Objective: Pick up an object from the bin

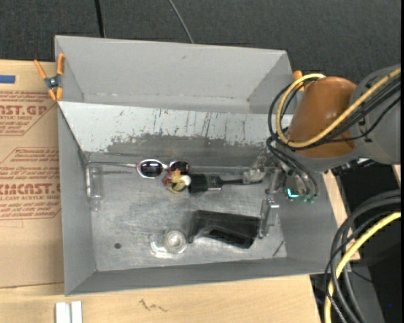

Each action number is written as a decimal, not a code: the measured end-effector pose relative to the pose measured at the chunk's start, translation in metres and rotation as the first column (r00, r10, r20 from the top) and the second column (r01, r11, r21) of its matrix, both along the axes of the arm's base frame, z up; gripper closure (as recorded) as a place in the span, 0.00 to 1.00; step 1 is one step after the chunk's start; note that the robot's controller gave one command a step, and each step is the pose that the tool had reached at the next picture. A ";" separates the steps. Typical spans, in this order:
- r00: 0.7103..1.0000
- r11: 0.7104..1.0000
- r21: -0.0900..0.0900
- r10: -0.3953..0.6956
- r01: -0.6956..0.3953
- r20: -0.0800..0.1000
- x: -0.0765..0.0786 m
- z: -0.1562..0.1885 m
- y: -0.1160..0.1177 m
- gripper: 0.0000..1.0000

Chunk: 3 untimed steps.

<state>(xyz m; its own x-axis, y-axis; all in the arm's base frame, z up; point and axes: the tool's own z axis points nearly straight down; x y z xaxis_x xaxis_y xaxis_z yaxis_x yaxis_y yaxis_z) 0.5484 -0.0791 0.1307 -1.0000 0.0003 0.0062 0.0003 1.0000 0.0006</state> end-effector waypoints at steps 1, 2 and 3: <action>1.000 1.000 -0.001 0.001 -0.001 0.007 0.002 0.004 0.000 0.00; 0.998 0.998 -0.001 0.065 -0.065 0.007 -0.050 -0.014 0.045 0.00; 1.000 1.000 0.000 -0.013 0.013 0.006 -0.059 -0.005 0.068 0.00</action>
Offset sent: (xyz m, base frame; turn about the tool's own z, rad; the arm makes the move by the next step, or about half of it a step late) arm -0.0592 0.0540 -0.0167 -0.0799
